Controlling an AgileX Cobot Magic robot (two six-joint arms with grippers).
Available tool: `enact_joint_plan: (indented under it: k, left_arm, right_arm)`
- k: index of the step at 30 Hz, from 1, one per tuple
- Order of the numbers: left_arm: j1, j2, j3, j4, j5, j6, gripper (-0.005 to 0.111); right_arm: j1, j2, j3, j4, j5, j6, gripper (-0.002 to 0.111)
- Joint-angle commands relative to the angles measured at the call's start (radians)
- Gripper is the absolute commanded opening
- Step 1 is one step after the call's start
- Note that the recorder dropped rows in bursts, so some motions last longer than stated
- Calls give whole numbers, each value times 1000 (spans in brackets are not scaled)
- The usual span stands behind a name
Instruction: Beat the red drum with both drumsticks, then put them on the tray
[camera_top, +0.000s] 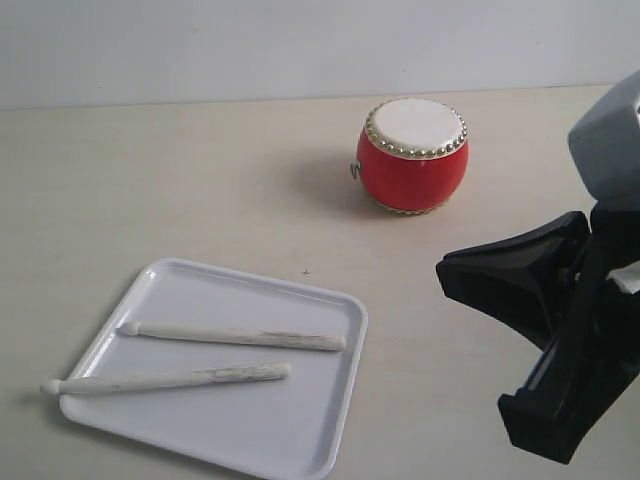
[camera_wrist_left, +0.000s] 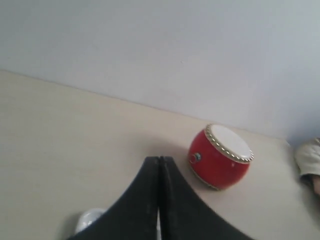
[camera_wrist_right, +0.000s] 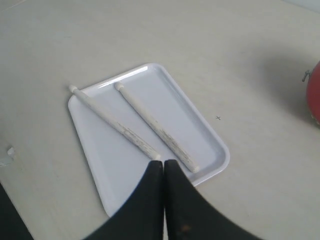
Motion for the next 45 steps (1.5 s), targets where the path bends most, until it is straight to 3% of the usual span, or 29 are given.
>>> enact_joint_plan:
  k: [1, 5, 10, 19, 45]
  left_arm:
    - [121, -163, 120, 11, 12, -4, 0]
    - [201, -294, 213, -4, 14, -18, 0]
    - [251, -433, 221, -41, 101, -7, 0]
    - [251, -440, 221, -74, 167, -12, 0]
    - [251, -440, 221, -81, 177, -16, 0]
  right_arm:
    - [1, -2, 3, 1, -14, 0, 0]
    - [1, -2, 3, 1, -14, 0, 0]
    - [1, -2, 3, 1, -16, 0, 0]
    - [1, -2, 3, 1, -14, 0, 0]
    - [1, -2, 3, 1, -14, 0, 0]
